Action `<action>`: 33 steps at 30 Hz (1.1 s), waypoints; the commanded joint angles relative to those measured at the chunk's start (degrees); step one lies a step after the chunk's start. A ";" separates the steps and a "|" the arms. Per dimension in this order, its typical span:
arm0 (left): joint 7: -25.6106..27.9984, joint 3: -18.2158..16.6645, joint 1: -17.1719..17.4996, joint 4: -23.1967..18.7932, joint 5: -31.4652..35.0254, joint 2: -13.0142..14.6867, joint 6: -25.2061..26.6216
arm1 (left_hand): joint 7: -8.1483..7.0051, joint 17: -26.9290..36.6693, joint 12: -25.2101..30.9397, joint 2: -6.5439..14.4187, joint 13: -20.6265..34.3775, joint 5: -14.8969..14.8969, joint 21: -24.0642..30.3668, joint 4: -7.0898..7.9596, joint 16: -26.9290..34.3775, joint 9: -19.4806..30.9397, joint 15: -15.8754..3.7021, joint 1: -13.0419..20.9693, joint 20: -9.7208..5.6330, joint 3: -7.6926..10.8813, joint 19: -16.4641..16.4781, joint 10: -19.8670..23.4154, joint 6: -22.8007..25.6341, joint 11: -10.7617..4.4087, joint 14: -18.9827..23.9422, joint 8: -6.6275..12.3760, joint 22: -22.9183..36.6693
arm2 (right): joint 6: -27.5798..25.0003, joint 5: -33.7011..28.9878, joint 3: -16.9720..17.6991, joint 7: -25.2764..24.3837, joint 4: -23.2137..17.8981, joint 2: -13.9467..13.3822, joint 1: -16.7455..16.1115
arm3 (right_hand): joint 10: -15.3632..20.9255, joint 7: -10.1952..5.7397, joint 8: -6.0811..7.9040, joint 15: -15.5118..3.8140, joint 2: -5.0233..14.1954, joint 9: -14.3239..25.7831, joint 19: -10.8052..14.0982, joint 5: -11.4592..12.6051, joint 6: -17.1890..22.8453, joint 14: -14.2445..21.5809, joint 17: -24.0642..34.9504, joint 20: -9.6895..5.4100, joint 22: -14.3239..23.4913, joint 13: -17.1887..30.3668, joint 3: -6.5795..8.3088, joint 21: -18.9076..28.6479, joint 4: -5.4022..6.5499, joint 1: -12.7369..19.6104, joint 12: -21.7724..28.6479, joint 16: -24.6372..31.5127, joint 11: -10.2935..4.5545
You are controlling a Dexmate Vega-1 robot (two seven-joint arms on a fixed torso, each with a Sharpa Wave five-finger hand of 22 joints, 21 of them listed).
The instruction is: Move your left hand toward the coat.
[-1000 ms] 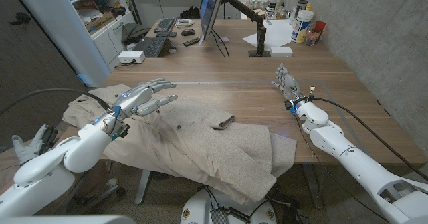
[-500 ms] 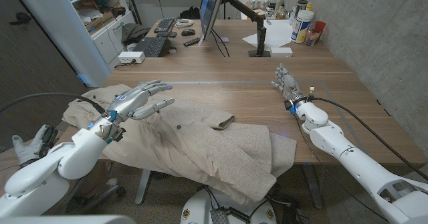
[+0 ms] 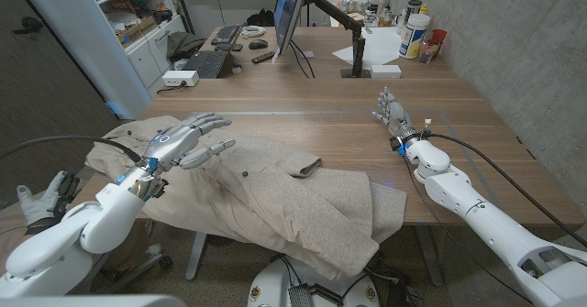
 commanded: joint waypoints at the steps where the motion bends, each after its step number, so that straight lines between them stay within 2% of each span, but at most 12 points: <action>1: 3.00 1.32 -0.87 3.39 0.09 0.20 -0.41 | -0.30 0.09 0.11 -1.04 0.04 0.89 0.65 -0.11 0.62 0.21 -1.72 0.01 3.77 -0.40 1.97 0.76 0.86 0.19 1.98 -0.11 0.18 | -0.19 -0.08 -0.01 -0.21 -0.23 -0.04 -0.13 | -0.43 0.25 -0.03 -0.79 -0.20 0.09 0.23 0.25 -0.38 -0.38 -0.02 0.09 0.14 0.16 -0.32 -0.05 -0.02 -0.51 0.60 0.36 0.26; 12: 6.51 3.30 -1.41 4.97 1.40 1.67 0.45 | -0.12 0.00 0.33 -1.71 0.05 1.66 0.87 -0.55 0.74 0.21 -2.93 -0.11 4.14 -0.68 4.62 2.35 3.10 0.29 3.88 0.45 0.11 | -0.27 -0.19 -0.08 -0.29 -0.13 -0.03 -0.05 | -0.46 0.27 -0.01 -0.71 -0.16 0.09 0.27 0.26 -0.37 -0.39 -0.03 0.07 0.14 0.16 -0.33 -0.05 -0.03 -0.51 0.60 0.37 0.42; 15: 6.79 4.11 -1.63 5.32 1.92 2.38 1.39 | -0.03 -0.01 0.21 -1.88 0.05 1.94 0.11 -0.74 0.17 0.21 -3.42 -0.05 4.35 -0.71 3.58 2.46 3.55 0.34 3.02 0.48 0.02 | -0.35 -0.18 -0.06 -0.42 -0.18 0.00 -0.07 | -0.43 0.21 0.00 -0.71 -0.15 0.09 0.28 0.26 -0.35 -0.37 -0.03 0.07 0.14 0.16 -0.34 -0.05 -0.04 -0.50 0.62 0.38 0.39; 22: 9.06 6.30 -2.85 6.68 2.72 3.79 2.97 | 0.26 -0.02 0.18 -1.96 0.05 2.16 -0.06 -0.87 0.04 0.22 -3.72 -0.02 4.21 -0.72 3.77 2.68 4.26 0.42 3.01 0.63 -0.05 | -0.41 -0.24 -0.07 -0.48 -0.19 -0.05 -0.05 | -0.49 0.26 -0.01 -0.70 -0.13 0.09 0.27 0.27 -0.38 -0.36 -0.04 0.10 0.14 0.16 -0.35 -0.07 -0.05 -0.49 0.60 0.39 0.29; 33: 10.30 8.19 -2.67 6.48 3.70 6.47 6.48 | 0.56 -0.03 0.06 -2.02 0.06 2.43 -0.34 -1.02 -0.02 0.21 -3.54 0.02 4.08 -0.71 3.74 2.80 4.48 0.44 3.27 0.52 -0.09 | -0.28 -0.27 -0.06 -0.45 -0.15 -0.04 -0.06 | -0.46 0.27 0.00 -0.72 -0.14 0.09 0.29 0.27 -0.38 -0.38 -0.05 0.11 0.14 0.16 -0.39 -0.07 -0.05 -0.50 0.62 0.40 0.46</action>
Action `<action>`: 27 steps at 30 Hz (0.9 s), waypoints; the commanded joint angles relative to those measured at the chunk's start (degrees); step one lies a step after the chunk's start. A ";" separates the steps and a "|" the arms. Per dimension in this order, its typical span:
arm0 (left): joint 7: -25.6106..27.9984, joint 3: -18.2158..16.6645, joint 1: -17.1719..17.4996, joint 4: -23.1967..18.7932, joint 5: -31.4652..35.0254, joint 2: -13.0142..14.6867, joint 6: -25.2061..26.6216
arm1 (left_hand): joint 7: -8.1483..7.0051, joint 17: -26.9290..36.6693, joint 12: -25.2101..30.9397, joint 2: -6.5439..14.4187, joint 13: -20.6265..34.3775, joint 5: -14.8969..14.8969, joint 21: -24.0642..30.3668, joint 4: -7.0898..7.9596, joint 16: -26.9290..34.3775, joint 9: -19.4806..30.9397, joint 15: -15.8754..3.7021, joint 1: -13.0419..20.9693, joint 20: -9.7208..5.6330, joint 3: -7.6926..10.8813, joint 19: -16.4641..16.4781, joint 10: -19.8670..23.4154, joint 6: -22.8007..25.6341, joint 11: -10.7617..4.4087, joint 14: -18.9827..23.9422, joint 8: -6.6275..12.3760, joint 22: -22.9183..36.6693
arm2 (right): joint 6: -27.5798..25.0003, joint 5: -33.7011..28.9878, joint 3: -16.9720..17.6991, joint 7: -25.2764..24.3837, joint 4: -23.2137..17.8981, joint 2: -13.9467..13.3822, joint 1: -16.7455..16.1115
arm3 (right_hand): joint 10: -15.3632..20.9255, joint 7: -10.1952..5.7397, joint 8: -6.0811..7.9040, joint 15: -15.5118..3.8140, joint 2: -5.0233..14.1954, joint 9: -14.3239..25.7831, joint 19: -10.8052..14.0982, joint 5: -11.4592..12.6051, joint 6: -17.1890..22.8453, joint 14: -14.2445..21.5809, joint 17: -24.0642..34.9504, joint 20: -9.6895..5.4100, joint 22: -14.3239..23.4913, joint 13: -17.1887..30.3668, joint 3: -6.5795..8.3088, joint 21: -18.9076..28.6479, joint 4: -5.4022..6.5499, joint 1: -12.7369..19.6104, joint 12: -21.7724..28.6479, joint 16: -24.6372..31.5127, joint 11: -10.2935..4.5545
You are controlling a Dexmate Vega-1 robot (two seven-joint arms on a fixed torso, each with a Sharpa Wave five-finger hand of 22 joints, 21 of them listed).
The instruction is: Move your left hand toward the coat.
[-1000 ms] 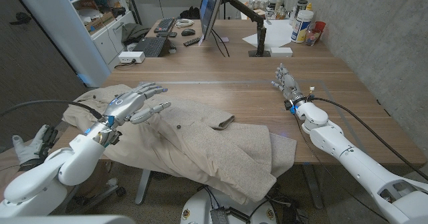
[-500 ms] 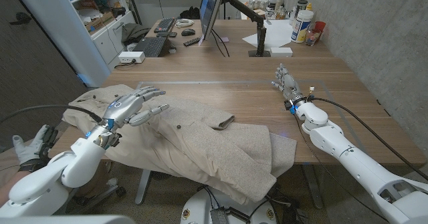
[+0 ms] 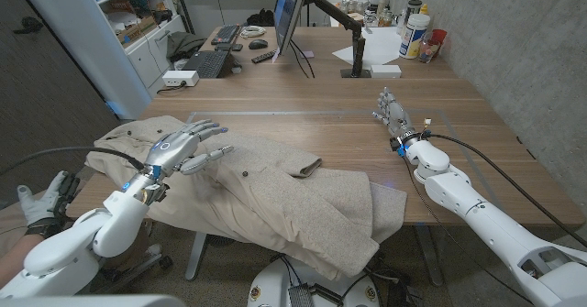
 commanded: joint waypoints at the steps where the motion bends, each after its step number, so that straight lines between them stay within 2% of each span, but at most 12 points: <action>1: 2.03 2.28 -0.22 0.44 0.99 2.65 3.56 | 0.22 -0.03 0.05 -0.52 0.06 0.28 -0.03 -0.33 -0.16 0.07 -3.22 0.02 -0.25 0.00 0.29 0.48 0.45 0.13 0.09 0.21 0.20 | 0.04 -0.08 0.01 -0.05 0.02 -0.01 0.01 | -0.16 0.27 0.00 -0.70 -0.13 0.09 0.29 0.27 -0.39 -0.37 -0.05 0.10 0.14 0.15 -0.15 -0.07 0.18 -0.50 0.18 0.40 0.10; 11: 5.27 4.80 -0.27 0.73 3.51 4.41 6.80 | 0.41 -0.04 -0.17 -0.52 0.07 0.45 -0.29 -0.49 -0.64 0.07 -3.09 0.11 -0.03 0.04 0.28 0.29 0.45 0.32 -0.85 0.04 0.17 | 0.03 -0.20 -0.03 -0.17 0.02 0.00 0.01 | -0.17 0.28 0.01 -0.71 -0.10 0.09 0.27 0.27 -0.40 -0.41 -0.06 0.11 0.14 0.15 -0.16 -0.09 0.17 -0.49 0.19 0.39 0.24; 27: 10.07 8.56 -1.14 2.79 2.40 7.15 9.30 | 0.70 -0.03 -0.50 -0.33 0.09 0.71 -0.88 -0.66 -0.98 0.08 -3.25 0.25 0.03 0.18 -0.72 -0.02 1.12 0.45 -1.73 0.07 0.15 | -0.19 -0.25 0.00 -0.40 -0.26 -0.09 -0.08 | -0.18 0.27 0.03 -0.68 -0.08 0.09 0.26 0.27 -0.37 -0.40 -0.07 0.08 0.14 0.15 -0.21 -0.11 0.16 -0.49 0.19 0.41 0.24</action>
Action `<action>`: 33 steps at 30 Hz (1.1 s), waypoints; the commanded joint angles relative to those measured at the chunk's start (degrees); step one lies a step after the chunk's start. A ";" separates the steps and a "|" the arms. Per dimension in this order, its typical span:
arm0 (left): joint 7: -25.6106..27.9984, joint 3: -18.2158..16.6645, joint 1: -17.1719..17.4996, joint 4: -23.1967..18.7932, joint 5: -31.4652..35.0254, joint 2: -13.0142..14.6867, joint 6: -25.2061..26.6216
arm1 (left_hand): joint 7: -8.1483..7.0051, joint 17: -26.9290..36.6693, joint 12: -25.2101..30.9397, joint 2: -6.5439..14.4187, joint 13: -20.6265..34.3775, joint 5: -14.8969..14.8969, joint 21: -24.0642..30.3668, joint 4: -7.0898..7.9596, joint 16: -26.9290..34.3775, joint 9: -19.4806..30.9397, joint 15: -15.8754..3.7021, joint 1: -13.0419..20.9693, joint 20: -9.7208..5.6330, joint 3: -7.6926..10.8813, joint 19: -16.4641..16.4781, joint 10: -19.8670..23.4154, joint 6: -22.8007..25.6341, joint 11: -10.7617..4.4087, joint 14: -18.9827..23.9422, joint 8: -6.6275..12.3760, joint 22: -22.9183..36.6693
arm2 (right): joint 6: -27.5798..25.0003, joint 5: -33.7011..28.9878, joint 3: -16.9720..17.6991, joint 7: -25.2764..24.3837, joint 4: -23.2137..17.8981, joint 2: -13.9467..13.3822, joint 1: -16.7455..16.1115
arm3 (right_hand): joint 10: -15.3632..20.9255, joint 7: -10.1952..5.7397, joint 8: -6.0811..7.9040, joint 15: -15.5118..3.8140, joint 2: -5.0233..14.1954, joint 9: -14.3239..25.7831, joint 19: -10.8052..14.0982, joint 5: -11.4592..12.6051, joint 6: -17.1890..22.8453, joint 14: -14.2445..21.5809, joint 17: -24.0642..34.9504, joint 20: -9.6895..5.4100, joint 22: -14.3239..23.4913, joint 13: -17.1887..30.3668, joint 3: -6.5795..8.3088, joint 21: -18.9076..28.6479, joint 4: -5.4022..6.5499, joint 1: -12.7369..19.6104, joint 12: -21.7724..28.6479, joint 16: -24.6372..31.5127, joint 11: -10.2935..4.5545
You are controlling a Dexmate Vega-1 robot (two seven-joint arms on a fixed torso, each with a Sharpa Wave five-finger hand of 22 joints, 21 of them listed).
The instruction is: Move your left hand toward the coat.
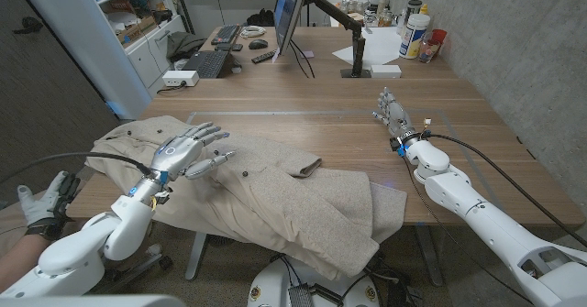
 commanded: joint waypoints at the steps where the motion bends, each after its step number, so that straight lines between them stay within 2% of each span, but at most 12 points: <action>1: 4.17 2.77 -0.52 1.16 -0.37 2.25 2.88 | 0.04 -0.03 -0.28 -0.33 0.09 0.32 -0.32 -0.19 -0.10 0.09 -3.47 0.25 0.00 0.18 -0.28 0.21 0.53 0.21 -0.27 0.08 0.14 | -0.19 -0.03 0.02 -0.21 -0.26 -0.09 -0.09 | -0.20 0.25 0.02 -0.68 -0.08 0.09 0.26 0.27 -0.39 -0.40 -0.08 0.09 0.14 0.15 -0.21 -0.11 0.16 -0.50 0.19 0.36 0.23; 13: 6.28 5.81 -1.78 2.45 -1.99 4.20 4.63 | 0.08 0.01 -0.84 -0.24 0.12 0.60 -0.73 -0.38 -0.65 0.10 -3.49 0.35 -0.31 0.27 -1.59 -0.69 0.47 0.23 -2.52 -0.19 0.17 | -0.16 -0.14 -0.04 -0.27 -0.27 -0.07 -0.11 | -0.18 0.26 -0.01 -0.63 -0.06 0.09 0.27 0.28 -0.50 -0.42 -0.08 0.11 0.14 0.15 -0.24 -0.11 0.14 -0.49 0.20 0.36 0.23; 33: 8.05 9.87 -4.20 3.18 -3.68 7.61 7.15 | 0.09 0.04 -1.10 -0.23 0.15 0.82 -0.92 -0.58 -0.47 0.11 -3.44 0.44 -1.00 0.32 -2.95 -1.00 0.35 0.20 -3.19 -0.41 0.20 | -0.41 -0.33 -0.23 -0.38 -0.45 -0.06 -0.12 | -0.25 0.27 -0.01 -0.63 -0.04 0.09 0.21 0.28 -0.54 -0.50 -0.09 0.13 0.14 0.14 -0.30 -0.14 0.12 -0.49 0.19 0.35 0.12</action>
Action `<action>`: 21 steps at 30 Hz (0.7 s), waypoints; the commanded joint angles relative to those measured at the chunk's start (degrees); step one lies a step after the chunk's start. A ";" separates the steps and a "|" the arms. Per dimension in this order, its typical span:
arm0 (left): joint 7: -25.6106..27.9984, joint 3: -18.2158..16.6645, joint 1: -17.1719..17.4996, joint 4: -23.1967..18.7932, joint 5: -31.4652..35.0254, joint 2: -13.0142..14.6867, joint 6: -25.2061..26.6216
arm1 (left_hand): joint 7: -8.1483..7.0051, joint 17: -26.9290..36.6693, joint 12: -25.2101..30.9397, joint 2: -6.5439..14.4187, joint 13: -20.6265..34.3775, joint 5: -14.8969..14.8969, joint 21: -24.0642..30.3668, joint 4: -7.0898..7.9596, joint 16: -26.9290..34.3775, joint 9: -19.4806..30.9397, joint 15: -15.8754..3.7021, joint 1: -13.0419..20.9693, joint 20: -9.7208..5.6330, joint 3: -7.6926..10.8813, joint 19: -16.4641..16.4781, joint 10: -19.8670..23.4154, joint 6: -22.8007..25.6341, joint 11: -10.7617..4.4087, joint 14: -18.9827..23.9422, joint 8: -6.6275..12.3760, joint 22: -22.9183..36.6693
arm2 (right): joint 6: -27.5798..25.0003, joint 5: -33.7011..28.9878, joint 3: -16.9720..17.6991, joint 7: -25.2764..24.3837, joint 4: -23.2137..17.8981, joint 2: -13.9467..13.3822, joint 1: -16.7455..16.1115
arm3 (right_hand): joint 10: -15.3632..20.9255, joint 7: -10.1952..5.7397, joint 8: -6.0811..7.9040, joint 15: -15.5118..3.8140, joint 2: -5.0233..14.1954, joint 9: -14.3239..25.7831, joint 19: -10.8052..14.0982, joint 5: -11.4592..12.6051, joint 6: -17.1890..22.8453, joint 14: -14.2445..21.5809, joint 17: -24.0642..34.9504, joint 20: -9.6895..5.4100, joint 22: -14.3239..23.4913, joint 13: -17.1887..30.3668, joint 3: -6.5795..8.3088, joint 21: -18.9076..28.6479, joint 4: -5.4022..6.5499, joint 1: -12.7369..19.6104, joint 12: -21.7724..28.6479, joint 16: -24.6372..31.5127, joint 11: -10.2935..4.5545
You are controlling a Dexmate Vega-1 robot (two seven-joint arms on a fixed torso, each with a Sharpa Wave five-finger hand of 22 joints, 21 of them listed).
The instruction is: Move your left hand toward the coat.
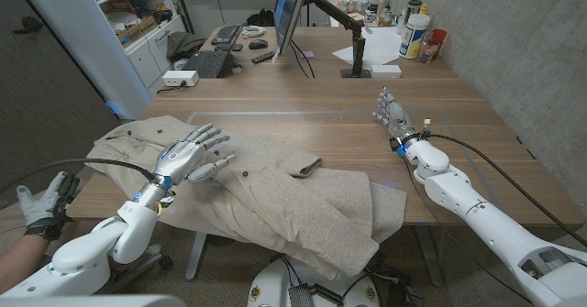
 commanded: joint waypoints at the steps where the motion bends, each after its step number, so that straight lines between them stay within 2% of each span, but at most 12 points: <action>1: 0.90 2.59 -1.46 0.33 -0.79 2.27 1.87 | 0.09 0.04 -0.23 -0.23 0.15 0.33 -0.01 -0.36 0.10 0.11 -3.53 0.44 -0.09 0.08 -0.45 0.02 0.38 0.03 -0.30 -0.12 0.18 | -0.23 -0.08 -0.09 -0.11 -0.16 -0.01 -0.02 | -0.27 0.07 -0.01 -0.63 -0.04 0.09 0.20 0.28 -0.35 -0.50 0.21 0.12 0.14 0.14 -0.07 -0.15 -0.11 -0.49 0.18 0.36 0.12; 15: 2.84 5.32 -2.93 1.02 -0.30 4.10 3.92 | -0.04 0.07 -0.50 -0.12 0.18 0.45 -0.03 -0.40 0.11 0.12 -3.58 0.39 -1.25 0.10 -1.26 -0.45 0.09 -0.12 -0.94 -0.31 0.22 | -0.27 -0.18 -0.14 -0.13 -0.23 -0.06 -0.05 | -0.24 0.07 0.02 -0.64 -0.02 0.09 0.21 0.28 -0.30 -0.53 0.20 0.09 0.14 0.14 -0.10 -0.14 -0.13 -0.49 0.20 0.36 0.23; 17: 3.06 5.58 -3.01 1.00 -0.49 4.39 4.15 | -0.03 0.10 -0.68 -0.06 0.19 0.49 -0.13 -0.40 0.12 0.13 -3.68 0.33 -2.44 0.10 -1.99 -0.82 -0.14 -0.04 -1.24 -0.42 0.24 | -0.26 -0.18 -0.14 -0.12 -0.22 -0.06 -0.05 | -0.25 0.07 0.02 -0.64 -0.01 0.09 0.20 0.28 -0.29 -0.52 0.20 0.09 0.14 0.14 -0.11 -0.15 -0.13 -0.49 0.20 0.37 0.22; 21: 3.87 7.30 -4.08 1.70 0.01 4.45 4.85 | 0.03 0.11 -0.82 -0.02 0.21 0.51 -0.16 -0.38 0.06 0.13 -3.70 0.27 -2.77 0.10 -2.46 -1.12 -0.60 -0.05 -1.64 -0.59 0.26 | -0.43 -0.23 -0.21 -0.04 -0.28 -0.17 -0.03 | -0.27 0.08 0.03 -0.64 -0.01 0.09 0.21 0.28 -0.29 -0.53 0.20 0.11 0.14 0.14 -0.11 -0.15 -0.14 -0.47 0.20 0.36 0.22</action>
